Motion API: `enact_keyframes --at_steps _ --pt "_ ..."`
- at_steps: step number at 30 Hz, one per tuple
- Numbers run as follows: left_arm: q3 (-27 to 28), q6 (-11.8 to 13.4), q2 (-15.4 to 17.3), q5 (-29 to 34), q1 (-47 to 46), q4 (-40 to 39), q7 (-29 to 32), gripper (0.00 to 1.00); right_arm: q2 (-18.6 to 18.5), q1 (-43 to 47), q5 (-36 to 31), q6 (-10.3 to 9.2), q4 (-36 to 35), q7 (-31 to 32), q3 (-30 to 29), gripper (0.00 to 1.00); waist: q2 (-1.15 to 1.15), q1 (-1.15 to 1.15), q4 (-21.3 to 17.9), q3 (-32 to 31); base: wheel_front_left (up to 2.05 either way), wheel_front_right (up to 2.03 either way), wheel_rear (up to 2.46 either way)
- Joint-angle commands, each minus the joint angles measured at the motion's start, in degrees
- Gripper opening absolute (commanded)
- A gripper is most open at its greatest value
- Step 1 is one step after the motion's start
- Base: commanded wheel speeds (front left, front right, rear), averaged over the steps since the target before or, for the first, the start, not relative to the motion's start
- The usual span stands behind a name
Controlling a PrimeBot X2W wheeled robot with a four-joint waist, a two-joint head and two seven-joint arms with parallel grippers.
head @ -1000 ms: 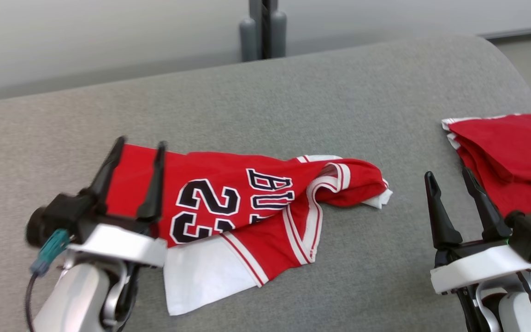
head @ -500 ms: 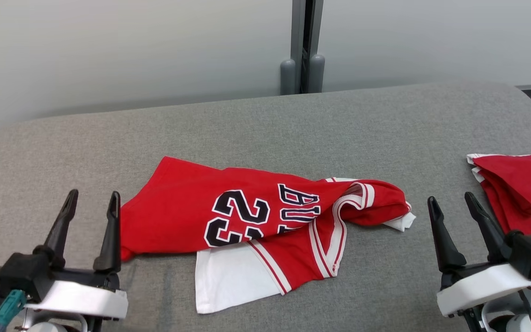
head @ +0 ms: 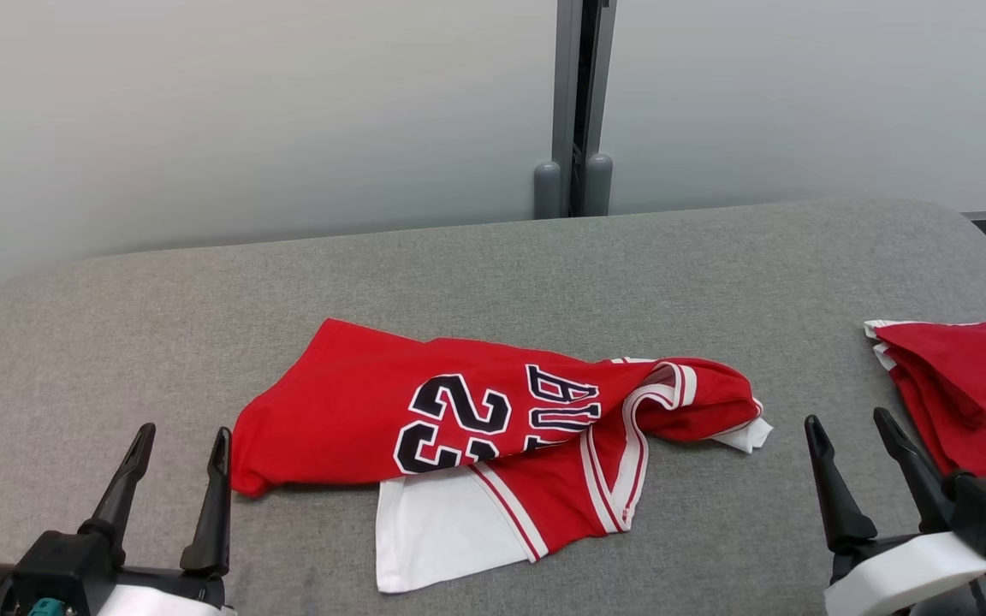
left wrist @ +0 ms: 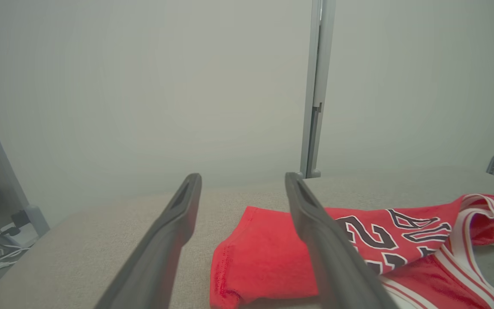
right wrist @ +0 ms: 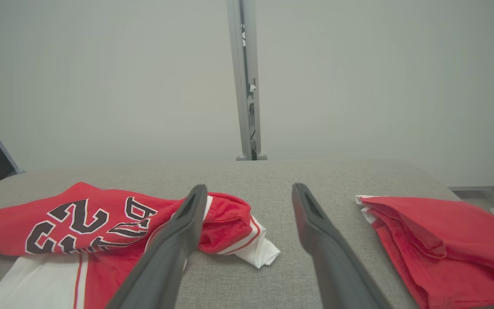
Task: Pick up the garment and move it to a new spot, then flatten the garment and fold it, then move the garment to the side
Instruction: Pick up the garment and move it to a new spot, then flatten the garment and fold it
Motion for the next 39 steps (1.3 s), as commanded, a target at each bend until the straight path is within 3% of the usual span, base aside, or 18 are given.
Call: enact_keyframes --at_steps 1,34,39 --pt "0.0 0.4 0.3 0.1 0.6 -0.3 0.1 1.00 -0.2 0.6 -0.2 0.00 -0.2 0.2 -0.4 1.00 0.00 0.00 0.1 0.0 0.00 0.00 0.00" --pt "-0.4 1.3 0.7 -1.0 -0.7 0.2 0.8 1.00 0.3 0.4 -0.6 0.00 -1.7 0.9 -0.8 1.00 0.00 0.00 1.1 -0.2 0.00 0.00 0.00" --pt "-1.0 1.2 0.6 -0.7 -1.8 0.0 0.9 1.00 -0.9 -1.0 0.0 0.00 -1.6 1.8 3.5 1.00 0.00 0.00 2.9 0.4 0.00 0.00 0.00"
